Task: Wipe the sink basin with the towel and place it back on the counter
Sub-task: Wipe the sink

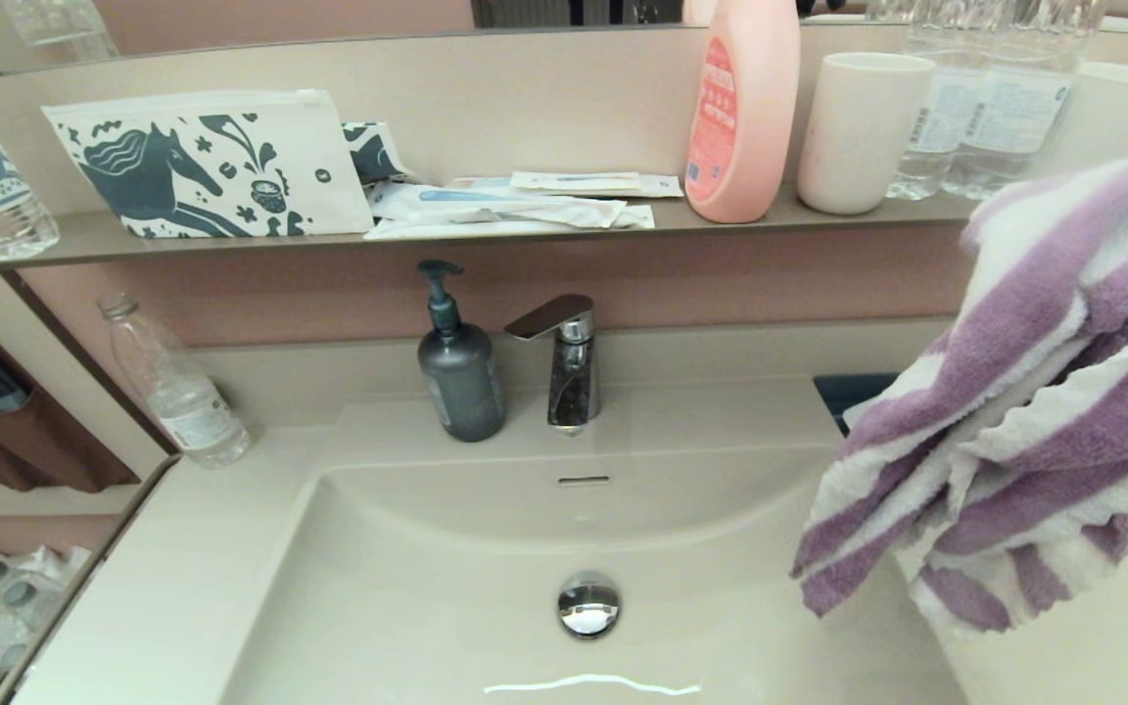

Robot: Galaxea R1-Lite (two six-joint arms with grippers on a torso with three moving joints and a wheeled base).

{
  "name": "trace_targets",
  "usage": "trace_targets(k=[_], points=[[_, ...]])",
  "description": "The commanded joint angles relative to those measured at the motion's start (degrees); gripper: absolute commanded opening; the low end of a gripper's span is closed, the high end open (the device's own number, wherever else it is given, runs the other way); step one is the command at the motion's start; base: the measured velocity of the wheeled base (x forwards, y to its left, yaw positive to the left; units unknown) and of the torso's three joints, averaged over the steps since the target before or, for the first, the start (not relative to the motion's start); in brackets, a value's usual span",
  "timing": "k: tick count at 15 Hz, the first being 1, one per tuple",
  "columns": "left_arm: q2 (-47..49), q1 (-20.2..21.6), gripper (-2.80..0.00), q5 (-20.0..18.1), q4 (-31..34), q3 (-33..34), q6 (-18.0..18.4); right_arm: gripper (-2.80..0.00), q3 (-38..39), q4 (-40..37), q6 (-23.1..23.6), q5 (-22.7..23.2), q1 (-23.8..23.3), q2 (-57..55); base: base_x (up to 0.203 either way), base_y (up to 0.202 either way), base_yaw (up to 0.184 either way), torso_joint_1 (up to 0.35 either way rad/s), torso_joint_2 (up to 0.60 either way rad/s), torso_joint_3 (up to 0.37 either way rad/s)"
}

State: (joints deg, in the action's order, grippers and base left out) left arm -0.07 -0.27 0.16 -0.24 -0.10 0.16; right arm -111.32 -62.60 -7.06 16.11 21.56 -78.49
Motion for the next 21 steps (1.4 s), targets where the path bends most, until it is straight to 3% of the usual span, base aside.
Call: trace_targets(k=[1, 3, 7, 9, 12, 15, 18, 21], points=[[0.1, 0.0, -2.8, 0.0, 0.0, 0.0, 0.0, -2.8, 2.8, -0.2, -5.1, -1.3, 3.6, -1.8, 0.0, 0.0, 0.0, 0.0, 0.0, 0.0], [0.1, 0.0, -2.8, 0.0, 0.0, 0.0, 0.0, -2.8, 11.1, 1.6, -6.9, -3.5, 5.9, -2.4, 0.0, 0.0, 0.0, 0.0, 0.0, 0.0], [0.1, 0.0, -2.8, 0.0, 0.0, 0.0, 0.0, -2.8, 33.8, 21.2, -10.2, -6.2, 9.8, -3.0, 0.0, 0.0, 0.0, 0.0, 0.0, 0.0], [0.1, 0.0, -2.8, 0.0, 0.0, 0.0, 0.0, -2.8, 41.3, 26.8, -11.4, -9.8, 14.7, -6.4, 0.0, 0.0, 0.0, 0.0, 0.0, 0.0], [0.1, 0.0, -2.8, 0.0, 0.0, 0.0, 0.0, -2.8, 43.9, 27.7, -15.2, -16.3, 19.5, -11.9, 0.0, 0.0, 0.0, 0.0, 0.0, 0.0], [0.1, 0.0, -2.8, 0.0, 0.0, 0.0, 0.0, -2.8, 44.9, 25.9, -17.2, -23.3, 20.9, -18.2, 0.0, 0.0, 0.0, 0.0, 0.0, 0.0], [0.1, 0.0, -2.8, 0.0, 0.0, 0.0, 0.0, -2.8, 46.1, 24.2, -19.0, -34.0, 21.4, -25.7, 0.0, 0.0, 0.0, 0.0, 0.0, 0.0], [0.1, 0.0, -2.8, 0.0, 0.0, 0.0, 0.0, -2.8, 48.5, 28.8, -22.7, -37.3, 22.9, -33.4, 0.0, 0.0, 0.0, 0.0, 0.0, 0.0]])
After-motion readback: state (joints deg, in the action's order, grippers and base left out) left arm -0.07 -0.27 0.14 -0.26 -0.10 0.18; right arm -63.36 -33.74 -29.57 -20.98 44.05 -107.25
